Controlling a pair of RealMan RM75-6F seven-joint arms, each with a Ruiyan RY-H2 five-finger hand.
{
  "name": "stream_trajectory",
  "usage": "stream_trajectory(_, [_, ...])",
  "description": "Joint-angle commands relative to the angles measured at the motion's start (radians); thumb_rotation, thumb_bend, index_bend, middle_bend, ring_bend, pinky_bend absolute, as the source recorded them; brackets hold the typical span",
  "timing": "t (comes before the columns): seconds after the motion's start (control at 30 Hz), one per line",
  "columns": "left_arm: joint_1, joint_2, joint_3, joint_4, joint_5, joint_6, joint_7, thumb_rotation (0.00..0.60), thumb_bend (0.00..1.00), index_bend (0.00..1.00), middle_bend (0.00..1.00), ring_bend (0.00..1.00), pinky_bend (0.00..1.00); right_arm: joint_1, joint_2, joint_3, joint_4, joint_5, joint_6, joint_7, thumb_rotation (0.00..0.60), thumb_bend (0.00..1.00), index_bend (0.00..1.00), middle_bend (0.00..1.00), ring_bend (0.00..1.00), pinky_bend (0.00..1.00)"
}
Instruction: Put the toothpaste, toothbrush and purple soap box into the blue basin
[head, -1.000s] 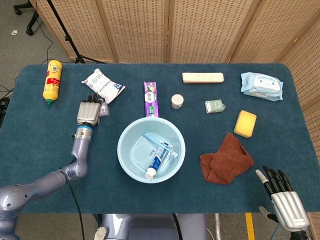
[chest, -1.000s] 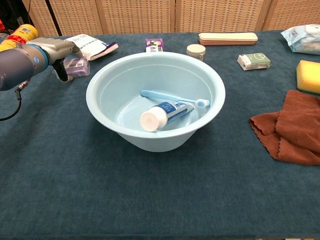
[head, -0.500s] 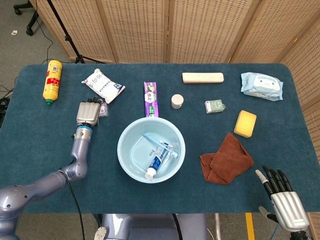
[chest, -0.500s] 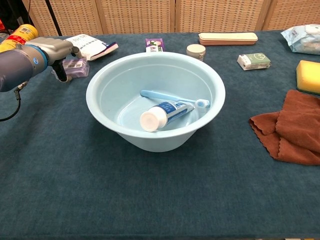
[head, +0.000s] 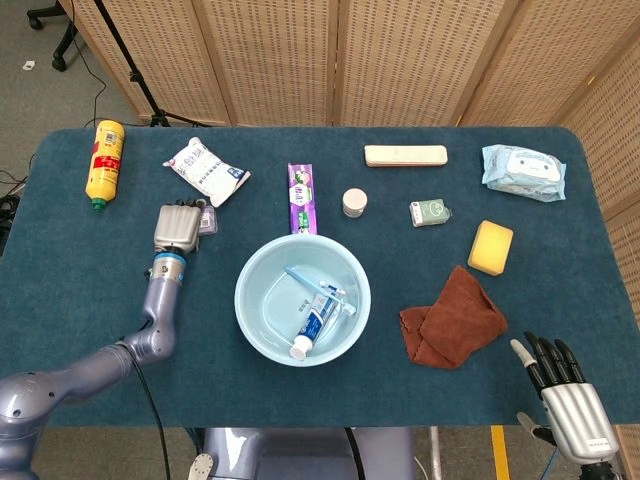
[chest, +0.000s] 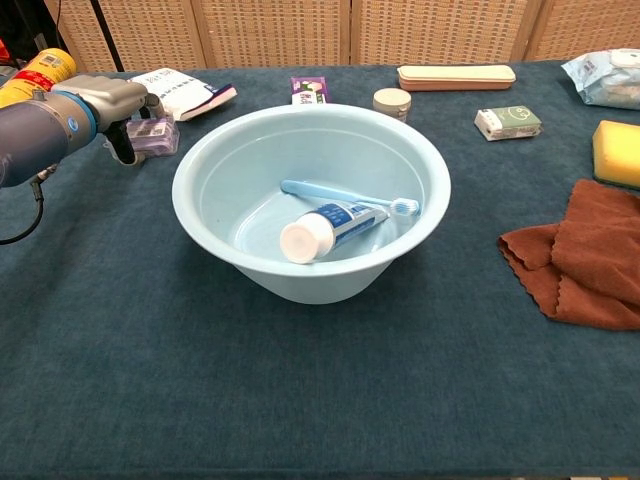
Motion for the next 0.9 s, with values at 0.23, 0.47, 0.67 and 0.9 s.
stream_trajectory(0.23, [0.006, 0.008, -0.01, -0.023, 0.02, 0.021, -0.011, 0.6, 0.43, 0.65, 0.31, 0.31, 0.42, -0.001, 0.002, -0.001, -0.004, -0.004, 0.005, 0.002, 0.6, 0.13, 0.0, 0.0, 0.0, 0.0])
stream_trajectory(0.47, [0.012, 0.031, -0.019, -0.07, 0.03, 0.041, -0.011, 0.6, 0.43, 0.65, 0.31, 0.32, 0.43, -0.002, 0.004, -0.003, -0.006, -0.009, 0.008, 0.002, 0.6, 0.13, 0.0, 0.0, 0.0, 0.0])
stream_trajectory(0.67, [0.015, 0.06, -0.026, -0.129, 0.025, 0.064, 0.006, 0.6, 0.43, 0.65, 0.31, 0.32, 0.43, -0.002, 0.007, -0.004, -0.009, -0.013, 0.01, 0.006, 0.6, 0.13, 0.0, 0.0, 0.0, 0.0])
stream_trajectory(0.9, [0.022, 0.113, -0.032, -0.23, 0.027, 0.109, 0.025, 0.6, 0.43, 0.65, 0.31, 0.32, 0.43, -0.004, 0.012, -0.007, -0.013, -0.022, 0.019, 0.013, 0.6, 0.13, 0.0, 0.0, 0.0, 0.0])
